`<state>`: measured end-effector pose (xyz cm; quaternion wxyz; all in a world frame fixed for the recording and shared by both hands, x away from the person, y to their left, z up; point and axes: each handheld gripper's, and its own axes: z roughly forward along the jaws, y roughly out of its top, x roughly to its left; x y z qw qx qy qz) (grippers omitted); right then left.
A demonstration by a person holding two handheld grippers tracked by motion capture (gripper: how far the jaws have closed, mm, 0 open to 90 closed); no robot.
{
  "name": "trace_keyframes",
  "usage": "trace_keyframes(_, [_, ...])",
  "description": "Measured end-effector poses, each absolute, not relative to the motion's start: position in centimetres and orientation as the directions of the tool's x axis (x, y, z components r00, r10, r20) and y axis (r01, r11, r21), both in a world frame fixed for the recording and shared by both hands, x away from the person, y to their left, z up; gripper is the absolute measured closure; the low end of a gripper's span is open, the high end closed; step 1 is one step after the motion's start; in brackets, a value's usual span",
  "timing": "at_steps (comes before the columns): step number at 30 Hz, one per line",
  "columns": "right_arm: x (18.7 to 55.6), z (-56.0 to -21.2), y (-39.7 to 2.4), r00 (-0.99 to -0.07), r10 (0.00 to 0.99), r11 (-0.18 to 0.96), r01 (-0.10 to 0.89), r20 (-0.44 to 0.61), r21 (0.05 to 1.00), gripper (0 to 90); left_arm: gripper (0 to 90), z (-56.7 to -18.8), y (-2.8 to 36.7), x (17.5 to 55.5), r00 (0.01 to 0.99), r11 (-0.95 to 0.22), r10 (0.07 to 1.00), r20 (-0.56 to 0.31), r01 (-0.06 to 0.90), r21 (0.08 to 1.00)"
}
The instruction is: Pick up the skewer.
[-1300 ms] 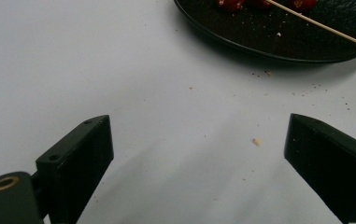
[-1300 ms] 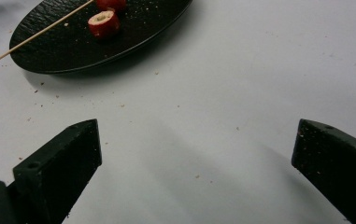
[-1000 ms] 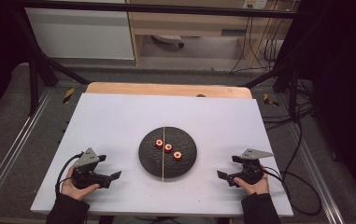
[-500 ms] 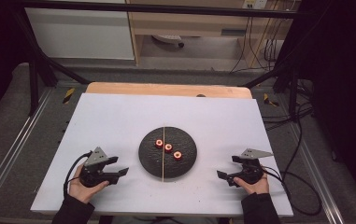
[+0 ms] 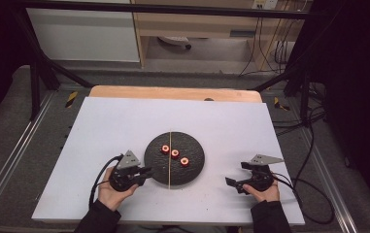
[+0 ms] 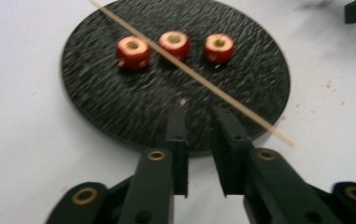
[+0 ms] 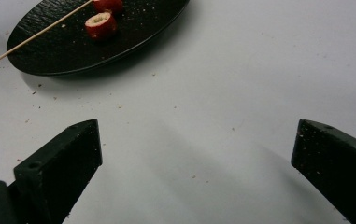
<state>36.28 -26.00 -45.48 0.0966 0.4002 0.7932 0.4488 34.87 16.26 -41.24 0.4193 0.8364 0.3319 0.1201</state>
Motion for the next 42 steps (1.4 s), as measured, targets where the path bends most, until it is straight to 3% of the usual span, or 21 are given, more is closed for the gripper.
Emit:
trace_keyframes(3, [36.3, -45.5, -26.0, -0.661, 0.721, 0.275, 0.549, 0.208, 0.789, 2.3, 89.8, -41.3, 14.7, 35.0, 0.761, -0.434, 0.643, -0.081, 0.45, 0.781])
trace_keyframes(15, [36.3, -45.5, -26.0, -0.663, 0.72, 0.278, 0.548, 0.207, 0.789, 2.3, 89.9, -43.1, 9.9, 35.3, 0.811, -0.521, 0.578, -0.086, 0.448, 0.727])
trace_keyframes(33, [36.3, -45.5, -26.0, -0.659, 0.722, 0.271, 0.552, 0.213, 0.789, 2.3, 89.8, -42.5, 12.8, 35.3, 0.762, -0.496, 0.644, -0.068, 0.483, 0.721])
trace_keyframes(36, [36.3, -45.5, -26.0, -0.663, 0.72, 0.276, 0.545, 0.205, 0.792, 2.3, 84.3, -42.0, 13.0, 35.4, 0.742, -0.469, 0.668, -0.064, 0.486, 0.737])
trace_keyframes(42, [36.3, -45.5, -26.0, -0.66, 0.722, 0.273, 0.547, 0.207, 0.791, 2.3, 64.7, -41.9, 12.1, 36.5, 0.638, -0.406, 0.768, -0.052, 0.548, 0.731])
